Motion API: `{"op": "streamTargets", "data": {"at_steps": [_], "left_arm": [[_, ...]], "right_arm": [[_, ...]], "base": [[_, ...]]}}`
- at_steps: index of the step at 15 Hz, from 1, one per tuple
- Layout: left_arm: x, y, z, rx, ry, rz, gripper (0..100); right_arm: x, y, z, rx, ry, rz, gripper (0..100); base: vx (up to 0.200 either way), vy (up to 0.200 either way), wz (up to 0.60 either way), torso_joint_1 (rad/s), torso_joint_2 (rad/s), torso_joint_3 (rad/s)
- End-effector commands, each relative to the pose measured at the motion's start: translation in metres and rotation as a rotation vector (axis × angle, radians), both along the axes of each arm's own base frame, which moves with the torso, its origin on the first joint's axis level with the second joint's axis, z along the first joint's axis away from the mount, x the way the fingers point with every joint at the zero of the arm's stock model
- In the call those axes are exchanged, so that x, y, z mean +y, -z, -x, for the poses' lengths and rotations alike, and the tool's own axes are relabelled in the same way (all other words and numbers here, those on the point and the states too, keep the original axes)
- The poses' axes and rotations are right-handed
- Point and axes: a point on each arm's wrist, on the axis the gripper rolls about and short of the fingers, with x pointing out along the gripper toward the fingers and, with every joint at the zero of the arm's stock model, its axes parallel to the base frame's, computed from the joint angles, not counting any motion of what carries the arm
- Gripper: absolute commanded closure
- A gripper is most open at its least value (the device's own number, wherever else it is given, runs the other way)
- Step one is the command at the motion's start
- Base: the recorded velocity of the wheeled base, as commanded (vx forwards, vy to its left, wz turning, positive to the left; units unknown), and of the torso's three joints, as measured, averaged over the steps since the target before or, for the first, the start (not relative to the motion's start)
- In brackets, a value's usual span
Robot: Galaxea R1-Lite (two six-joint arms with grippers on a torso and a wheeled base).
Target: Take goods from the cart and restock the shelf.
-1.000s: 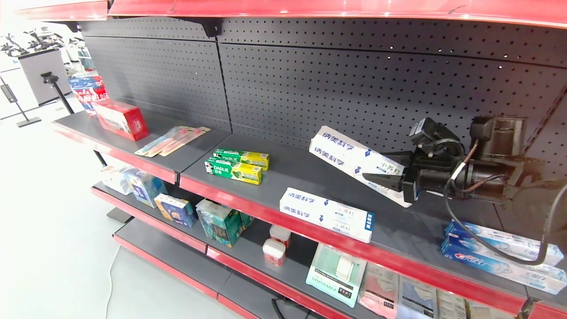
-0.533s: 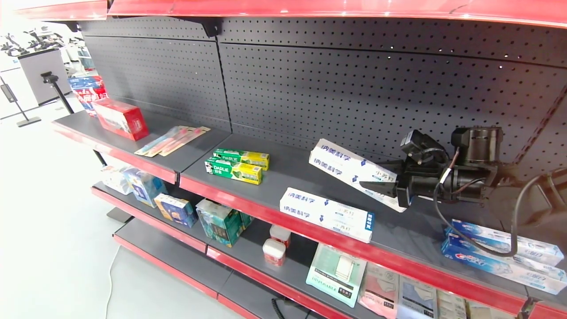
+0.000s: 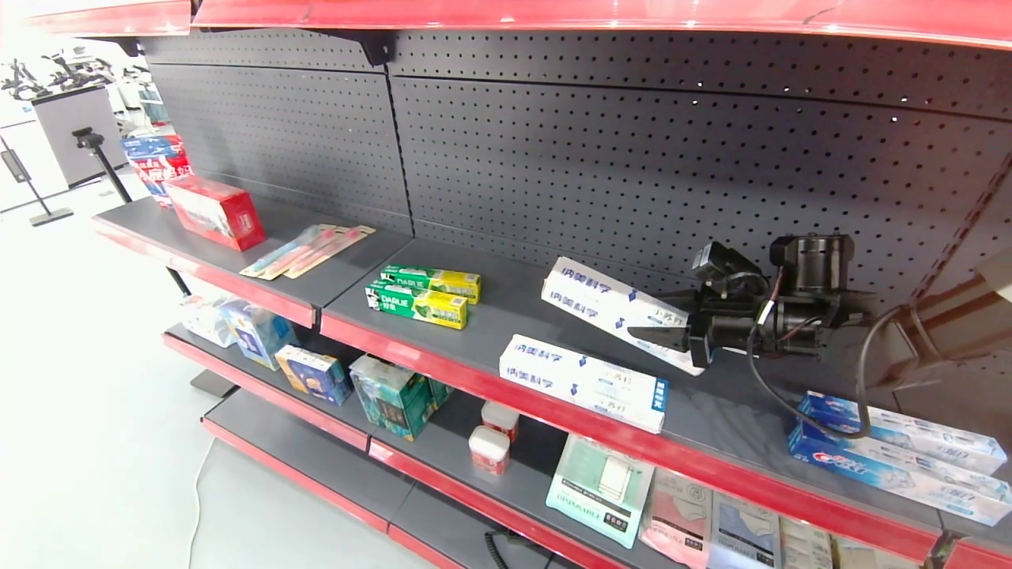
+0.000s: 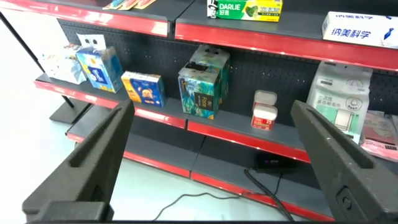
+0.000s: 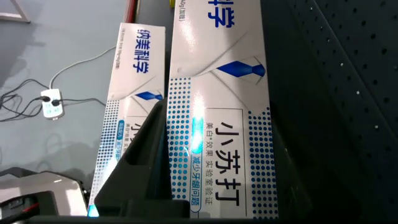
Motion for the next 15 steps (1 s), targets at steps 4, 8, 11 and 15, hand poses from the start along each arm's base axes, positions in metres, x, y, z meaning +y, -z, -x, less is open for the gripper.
{"op": "streamTargets", "data": {"at_steps": [4, 8, 11, 15], "left_arm": [[0.000, 0.000, 0.000, 0.003, 0.000, -0.002, 0], [0.000, 0.000, 0.000, 0.003, 0.000, 0.000, 0], [0.000, 0.000, 0.000, 0.003, 0.000, -0.002, 0], [0.000, 0.000, 0.000, 0.003, 0.000, 0.000, 0]], "right_arm": [[-0.002, 0.021, -0.022, -0.023, -0.030, 0.029, 100], [0.000, 0.029, -0.028, -0.021, -0.038, 0.035, 100], [0.001, 0.036, -0.040, -0.029, -0.041, 0.037, 100], [-0.002, 0.039, -0.044, -0.037, -0.063, 0.032, 100]], "base": [[0.000, 0.000, 0.00, 0.000, 0.00, 0.000], [0.000, 0.000, 0.00, 0.000, 0.00, 0.000], [0.000, 0.000, 0.00, 0.000, 0.00, 0.000], [0.000, 0.000, 0.00, 0.000, 0.00, 0.000]]}}
